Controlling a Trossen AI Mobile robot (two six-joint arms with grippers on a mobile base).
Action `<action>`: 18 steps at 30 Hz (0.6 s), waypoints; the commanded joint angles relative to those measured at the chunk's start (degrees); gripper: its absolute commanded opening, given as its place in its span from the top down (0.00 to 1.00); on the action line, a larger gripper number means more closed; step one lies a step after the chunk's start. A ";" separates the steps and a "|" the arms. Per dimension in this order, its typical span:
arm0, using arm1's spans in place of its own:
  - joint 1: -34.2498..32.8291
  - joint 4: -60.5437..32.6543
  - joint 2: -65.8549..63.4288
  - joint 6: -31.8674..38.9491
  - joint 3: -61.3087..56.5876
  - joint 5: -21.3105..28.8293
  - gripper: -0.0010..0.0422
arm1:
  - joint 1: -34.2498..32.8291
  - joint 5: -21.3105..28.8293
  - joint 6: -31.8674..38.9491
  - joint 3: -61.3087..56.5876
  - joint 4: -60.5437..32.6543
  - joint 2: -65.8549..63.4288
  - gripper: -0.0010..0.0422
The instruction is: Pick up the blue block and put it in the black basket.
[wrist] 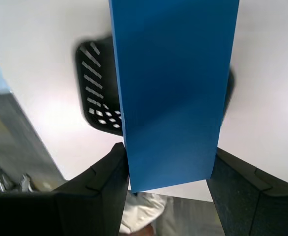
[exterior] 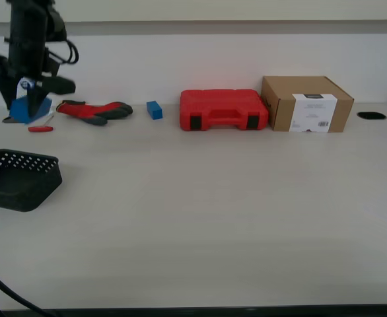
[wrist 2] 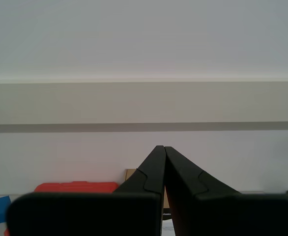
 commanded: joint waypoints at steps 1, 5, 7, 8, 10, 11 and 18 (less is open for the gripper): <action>0.00 0.09 0.02 0.00 0.04 0.00 0.98 | 1.70 -0.37 0.20 -8.68 5.81 -0.04 0.96; 0.00 0.13 0.02 0.00 0.04 0.00 0.98 | 4.42 2.29 2.03 -17.31 14.19 -0.39 0.97; 0.00 0.13 0.02 0.00 0.04 0.00 0.98 | 5.55 4.42 3.32 -19.06 17.46 -0.39 0.98; 0.00 0.11 0.02 0.00 0.04 0.00 0.98 | 5.90 4.20 3.87 -19.26 18.47 -0.39 0.98; 0.00 0.13 0.02 0.00 0.04 0.00 0.98 | 6.80 3.93 4.70 -19.26 19.71 -0.39 0.98; -0.02 0.13 0.02 0.00 0.04 0.02 0.98 | 7.26 3.96 5.31 -19.26 19.74 -0.39 0.98; 0.00 0.15 0.02 0.00 0.04 0.00 0.98 | 8.24 7.21 8.13 -19.98 21.75 0.15 0.96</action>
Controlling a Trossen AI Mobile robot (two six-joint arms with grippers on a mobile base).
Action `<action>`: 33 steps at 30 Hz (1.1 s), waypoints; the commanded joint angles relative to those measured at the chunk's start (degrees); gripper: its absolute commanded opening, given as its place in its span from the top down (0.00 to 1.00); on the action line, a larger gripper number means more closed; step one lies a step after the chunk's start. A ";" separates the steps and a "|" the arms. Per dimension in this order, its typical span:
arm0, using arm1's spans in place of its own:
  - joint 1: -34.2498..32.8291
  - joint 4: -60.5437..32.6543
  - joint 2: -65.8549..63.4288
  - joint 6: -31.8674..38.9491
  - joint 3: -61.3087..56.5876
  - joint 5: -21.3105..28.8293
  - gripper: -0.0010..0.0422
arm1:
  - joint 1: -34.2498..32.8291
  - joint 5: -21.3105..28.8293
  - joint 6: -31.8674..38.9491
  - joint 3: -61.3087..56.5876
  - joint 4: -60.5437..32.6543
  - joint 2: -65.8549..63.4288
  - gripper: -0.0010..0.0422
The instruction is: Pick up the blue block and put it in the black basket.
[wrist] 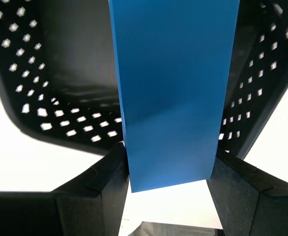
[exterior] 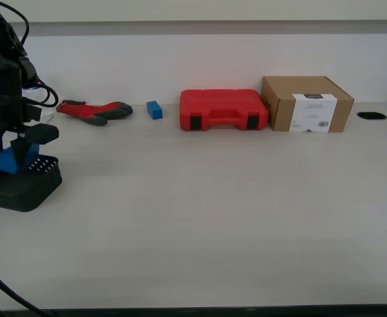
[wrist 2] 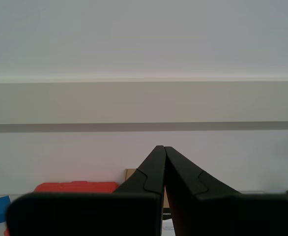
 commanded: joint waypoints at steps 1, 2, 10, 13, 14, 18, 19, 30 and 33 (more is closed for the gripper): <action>0.00 0.13 0.02 0.00 0.04 0.00 0.98 | 0.09 0.74 1.27 0.00 0.22 0.33 0.93; 0.00 0.15 0.02 0.00 0.04 0.00 0.98 | 0.20 0.70 1.27 0.00 0.22 0.33 0.88; 0.00 0.15 0.02 0.00 0.04 0.02 0.98 | 0.48 -0.59 0.92 0.00 0.26 0.33 0.13; 0.00 0.15 0.02 0.00 0.04 0.02 0.98 | 0.57 -1.60 0.04 0.00 0.17 0.33 0.06; 0.00 0.15 0.02 0.00 0.04 0.00 0.98 | 0.57 -1.60 -0.15 0.02 0.00 0.33 0.08; 0.00 0.15 0.02 0.00 0.04 0.00 0.98 | 0.57 -0.63 -3.04 0.13 -3.13 -0.04 0.37; 0.00 0.15 0.02 0.00 0.04 0.00 0.98 | 0.57 0.00 -4.09 0.24 -4.48 -0.48 0.48; 0.00 0.15 0.02 0.00 0.04 0.00 0.98 | 0.57 8.00 -5.46 0.11 -3.13 -5.88 0.98; 0.00 0.15 0.02 0.00 0.04 0.00 0.98 | 0.57 7.98 -5.44 0.11 -3.02 -5.88 0.98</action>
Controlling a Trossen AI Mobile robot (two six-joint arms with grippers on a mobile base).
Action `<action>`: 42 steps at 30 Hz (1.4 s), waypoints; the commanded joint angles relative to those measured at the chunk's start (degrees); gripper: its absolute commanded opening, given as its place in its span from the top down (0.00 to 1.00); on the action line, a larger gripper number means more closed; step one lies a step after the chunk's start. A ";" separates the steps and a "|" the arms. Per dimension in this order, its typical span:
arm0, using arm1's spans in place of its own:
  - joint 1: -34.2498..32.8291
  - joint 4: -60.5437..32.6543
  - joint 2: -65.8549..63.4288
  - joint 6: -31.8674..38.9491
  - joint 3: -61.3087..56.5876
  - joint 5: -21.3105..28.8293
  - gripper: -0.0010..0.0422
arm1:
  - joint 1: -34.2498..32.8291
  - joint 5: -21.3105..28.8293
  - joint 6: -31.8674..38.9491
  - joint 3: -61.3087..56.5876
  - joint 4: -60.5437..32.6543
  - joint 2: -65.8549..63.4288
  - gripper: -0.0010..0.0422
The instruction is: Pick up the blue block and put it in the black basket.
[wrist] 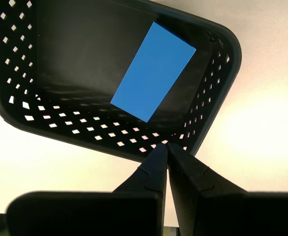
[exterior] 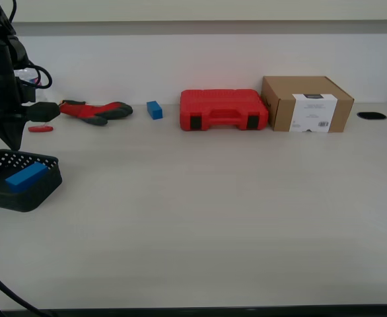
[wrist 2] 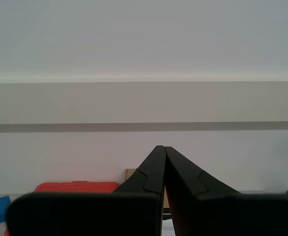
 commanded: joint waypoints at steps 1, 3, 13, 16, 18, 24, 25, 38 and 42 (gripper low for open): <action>0.07 0.15 0.02 0.00 0.04 0.00 0.98 | -0.02 -0.02 0.28 0.00 0.15 -0.09 0.98; 0.07 0.17 0.02 0.00 0.04 0.02 0.98 | -0.02 0.00 0.26 0.00 0.11 -0.09 0.98; 0.07 0.15 0.02 0.00 0.04 0.00 0.98 | 0.00 0.00 0.24 0.00 1.16 -0.09 0.98; 0.07 0.17 0.02 0.00 0.04 0.00 0.98 | 0.00 0.00 0.24 0.00 1.29 -0.09 0.98; 0.07 0.15 0.02 0.00 0.04 0.00 0.98 | 0.00 0.00 0.24 0.00 1.42 -0.09 0.98; 0.07 0.15 0.02 0.00 0.04 0.00 0.98 | 0.00 0.00 0.24 0.00 1.75 -0.09 0.98; 0.07 0.15 0.02 0.00 0.04 0.00 0.98 | 0.00 0.00 0.24 0.00 1.77 -0.09 0.98; 0.07 0.17 0.02 0.00 0.04 0.00 0.98 | 0.00 0.00 0.24 0.00 2.64 -0.09 0.98; 0.07 0.15 0.02 0.00 0.04 0.00 0.98 | 0.00 0.00 0.24 0.00 3.10 -0.09 0.98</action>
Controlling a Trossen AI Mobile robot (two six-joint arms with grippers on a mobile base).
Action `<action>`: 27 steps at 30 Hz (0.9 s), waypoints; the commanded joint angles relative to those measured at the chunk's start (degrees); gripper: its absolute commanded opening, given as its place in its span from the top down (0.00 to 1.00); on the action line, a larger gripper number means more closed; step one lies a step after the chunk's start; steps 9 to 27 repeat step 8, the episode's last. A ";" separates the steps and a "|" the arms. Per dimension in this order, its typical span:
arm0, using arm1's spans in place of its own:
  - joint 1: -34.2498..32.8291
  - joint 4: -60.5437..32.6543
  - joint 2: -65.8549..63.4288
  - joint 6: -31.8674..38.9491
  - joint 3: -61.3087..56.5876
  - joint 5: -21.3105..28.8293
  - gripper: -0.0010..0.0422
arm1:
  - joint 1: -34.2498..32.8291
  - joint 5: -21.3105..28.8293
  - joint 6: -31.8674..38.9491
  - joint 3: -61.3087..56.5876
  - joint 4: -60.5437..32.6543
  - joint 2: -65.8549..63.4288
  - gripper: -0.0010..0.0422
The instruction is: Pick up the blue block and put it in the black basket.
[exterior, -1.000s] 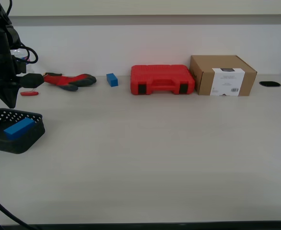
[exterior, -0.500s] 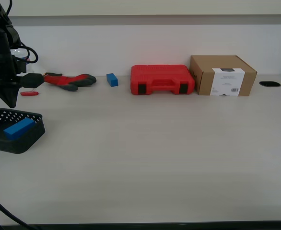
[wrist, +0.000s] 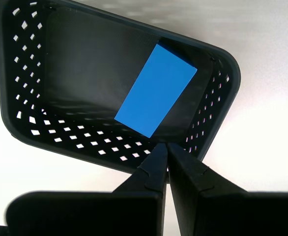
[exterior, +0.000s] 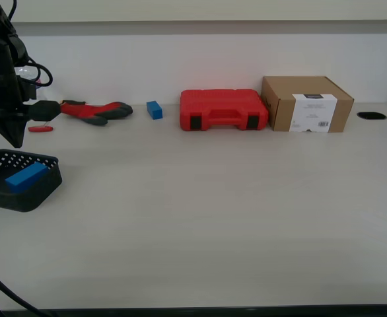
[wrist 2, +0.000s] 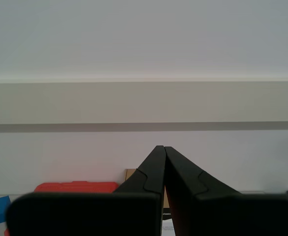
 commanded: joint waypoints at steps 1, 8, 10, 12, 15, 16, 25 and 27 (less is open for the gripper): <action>0.00 0.15 0.02 0.00 0.04 0.00 0.98 | 0.00 0.00 0.15 0.00 0.35 -0.07 0.98; 0.00 0.15 0.02 0.00 0.04 0.00 0.98 | 0.00 0.00 0.15 0.00 0.79 -0.07 0.98; 0.00 0.15 0.02 0.00 0.04 0.00 0.98 | 0.00 0.00 0.15 0.00 0.79 -0.07 0.98; 0.00 0.15 0.02 0.00 0.04 0.00 0.98 | 0.00 0.00 0.15 0.00 0.79 -0.07 0.98; 0.00 0.15 0.02 0.00 0.04 0.00 0.98 | 0.00 0.00 0.15 0.00 0.79 -0.07 0.98; 0.00 0.15 0.02 0.00 0.04 0.00 0.98 | 0.00 0.00 0.15 0.00 0.79 -0.07 0.98; 0.00 0.15 0.02 0.00 0.04 0.00 0.98 | 0.00 0.00 0.15 0.00 0.79 -0.07 0.98; 0.00 0.15 0.02 0.00 0.04 0.00 0.98 | 0.00 0.00 0.15 0.00 0.79 -0.07 0.98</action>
